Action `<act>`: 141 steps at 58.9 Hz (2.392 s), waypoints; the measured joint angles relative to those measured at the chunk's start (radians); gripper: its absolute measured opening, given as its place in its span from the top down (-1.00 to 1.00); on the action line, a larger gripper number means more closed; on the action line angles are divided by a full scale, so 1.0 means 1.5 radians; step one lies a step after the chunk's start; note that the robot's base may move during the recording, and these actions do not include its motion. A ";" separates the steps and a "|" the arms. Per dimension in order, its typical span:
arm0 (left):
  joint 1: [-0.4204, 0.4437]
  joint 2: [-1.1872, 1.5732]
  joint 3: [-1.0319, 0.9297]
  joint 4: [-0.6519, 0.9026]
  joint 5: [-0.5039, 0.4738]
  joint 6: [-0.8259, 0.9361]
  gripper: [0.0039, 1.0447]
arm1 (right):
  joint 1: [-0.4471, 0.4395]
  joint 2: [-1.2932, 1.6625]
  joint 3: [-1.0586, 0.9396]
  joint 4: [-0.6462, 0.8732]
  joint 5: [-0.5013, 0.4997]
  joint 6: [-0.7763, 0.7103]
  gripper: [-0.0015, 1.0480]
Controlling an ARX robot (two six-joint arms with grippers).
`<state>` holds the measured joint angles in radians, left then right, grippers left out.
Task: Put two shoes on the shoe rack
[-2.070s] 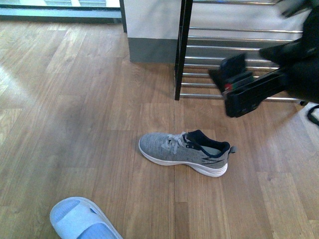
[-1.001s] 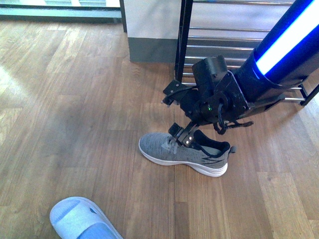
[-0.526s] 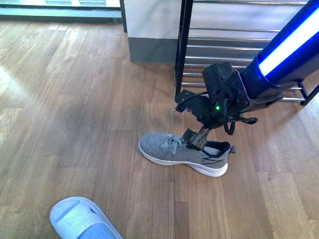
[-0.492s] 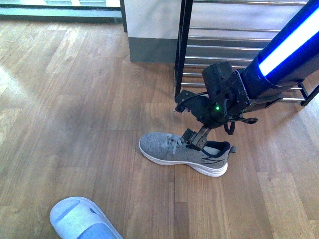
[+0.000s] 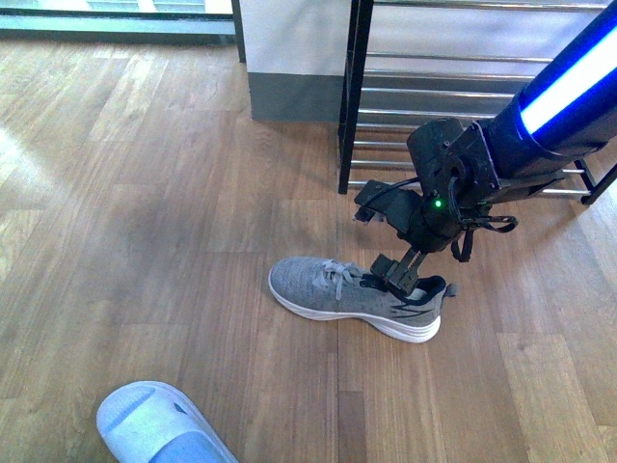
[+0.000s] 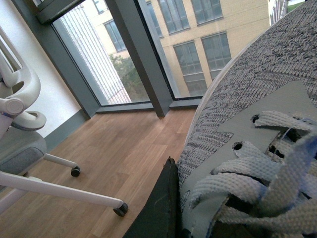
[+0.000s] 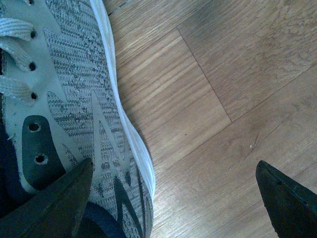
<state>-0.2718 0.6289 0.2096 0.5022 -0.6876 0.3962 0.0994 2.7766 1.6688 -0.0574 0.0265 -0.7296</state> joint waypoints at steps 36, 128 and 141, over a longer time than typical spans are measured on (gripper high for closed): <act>0.000 0.000 0.000 0.000 0.000 0.000 0.98 | -0.011 -0.046 -0.008 -0.043 -0.020 -0.018 -0.82; 0.000 0.000 0.000 0.000 0.000 0.000 0.98 | 0.002 0.041 -0.019 0.117 -0.024 0.051 0.97; 0.000 0.000 0.000 0.000 0.000 0.000 0.98 | -0.001 -0.039 -0.136 0.179 -0.054 0.102 0.97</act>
<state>-0.2718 0.6289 0.2096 0.5022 -0.6872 0.3962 0.0986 2.7174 1.4651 0.2104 -0.0551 -0.5766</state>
